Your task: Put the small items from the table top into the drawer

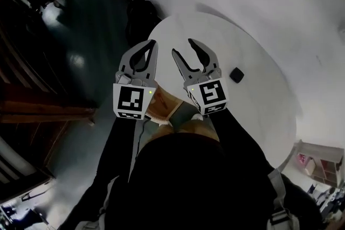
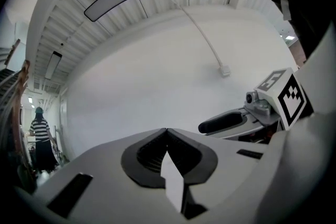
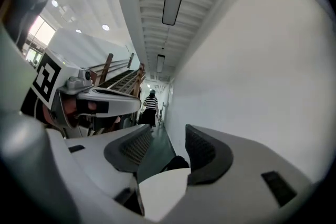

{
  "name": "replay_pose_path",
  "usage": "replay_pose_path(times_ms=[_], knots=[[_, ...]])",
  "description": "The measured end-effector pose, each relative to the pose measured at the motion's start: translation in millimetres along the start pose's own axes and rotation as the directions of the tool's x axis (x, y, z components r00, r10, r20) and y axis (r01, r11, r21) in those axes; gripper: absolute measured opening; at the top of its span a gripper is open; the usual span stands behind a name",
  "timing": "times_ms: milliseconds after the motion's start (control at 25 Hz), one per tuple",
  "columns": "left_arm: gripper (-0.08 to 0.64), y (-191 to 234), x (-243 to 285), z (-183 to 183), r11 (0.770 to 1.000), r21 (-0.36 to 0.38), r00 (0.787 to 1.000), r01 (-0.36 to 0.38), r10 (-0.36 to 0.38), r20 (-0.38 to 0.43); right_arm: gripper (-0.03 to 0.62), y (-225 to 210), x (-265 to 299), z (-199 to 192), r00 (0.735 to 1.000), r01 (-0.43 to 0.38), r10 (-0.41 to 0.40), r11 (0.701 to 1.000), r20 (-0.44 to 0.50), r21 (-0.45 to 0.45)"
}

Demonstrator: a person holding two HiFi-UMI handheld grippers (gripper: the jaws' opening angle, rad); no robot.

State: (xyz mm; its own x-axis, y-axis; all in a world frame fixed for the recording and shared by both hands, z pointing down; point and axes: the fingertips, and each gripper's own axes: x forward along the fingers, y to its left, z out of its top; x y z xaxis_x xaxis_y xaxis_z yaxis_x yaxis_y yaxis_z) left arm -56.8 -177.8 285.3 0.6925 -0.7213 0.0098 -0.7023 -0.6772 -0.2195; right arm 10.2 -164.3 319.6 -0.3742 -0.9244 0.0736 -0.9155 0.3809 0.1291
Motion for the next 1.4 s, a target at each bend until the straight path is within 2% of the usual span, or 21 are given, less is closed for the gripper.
replay_pose_path(times_ms=[320, 560, 760, 920, 1040, 1080, 1160, 1200, 1280, 1400], knots=[[0.015, -74.0, 75.9, 11.2, 0.988, -0.024, 0.988, 0.155, -0.155, 0.021, 0.224, -97.6, -54.8, -27.8, 0.981, 0.184, -0.181, 0.982, -0.063, 0.046], [0.015, -148.2, 130.8, 26.1, 0.956, -0.034, 0.956, 0.291, -0.289, 0.053, 0.224, -171.7, -120.6, -43.6, 0.934, 0.351, -0.344, 0.935, -0.099, 0.06], [0.015, -202.7, 167.0, 39.5, 0.934, -0.037, 0.933, 0.355, -0.351, 0.075, 0.224, -220.6, -162.2, -51.4, 0.904, 0.421, -0.414, 0.905, -0.102, 0.065], [0.015, -237.3, 182.1, 39.1, 0.916, -0.034, 0.915, 0.401, -0.398, 0.063, 0.224, -242.3, -179.7, -57.8, 0.893, 0.445, -0.436, 0.892, -0.108, 0.081], [0.015, -248.1, 189.3, 35.3, 0.913, -0.037, 0.914, 0.406, -0.404, 0.046, 0.224, -248.1, -181.5, -71.4, 0.905, 0.414, -0.4, 0.907, -0.145, 0.082], [0.015, -250.3, 190.9, 34.1, 0.914, -0.038, 0.915, 0.404, -0.403, 0.039, 0.224, -247.5, -180.2, -82.5, 0.915, 0.377, -0.358, 0.922, -0.184, 0.084], [0.015, -253.0, 192.5, 31.2, 0.916, -0.041, 0.917, 0.4, -0.399, 0.027, 0.226, -240.4, -171.9, -110.1, 0.932, 0.255, -0.22, 0.963, -0.287, 0.092], [0.015, -253.4, 192.4, 29.2, 0.917, -0.04, 0.918, 0.397, -0.396, 0.02, 0.227, -235.7, -166.9, -127.6, 0.927, 0.184, -0.143, 0.979, -0.348, 0.088], [0.015, -253.4, 191.2, 25.4, 0.92, -0.037, 0.921, 0.39, -0.39, 0.008, 0.246, -229.8, -160.9, -168.9, 0.876, 0.065, -0.026, 0.996, -0.481, 0.063], [0.015, -250.9, 187.8, 21.2, 0.926, -0.034, 0.926, 0.376, -0.376, -0.013, 0.276, -226.5, -158.3, -227.0, 0.765, -0.06, 0.09, 0.996, -0.638, 0.069]])
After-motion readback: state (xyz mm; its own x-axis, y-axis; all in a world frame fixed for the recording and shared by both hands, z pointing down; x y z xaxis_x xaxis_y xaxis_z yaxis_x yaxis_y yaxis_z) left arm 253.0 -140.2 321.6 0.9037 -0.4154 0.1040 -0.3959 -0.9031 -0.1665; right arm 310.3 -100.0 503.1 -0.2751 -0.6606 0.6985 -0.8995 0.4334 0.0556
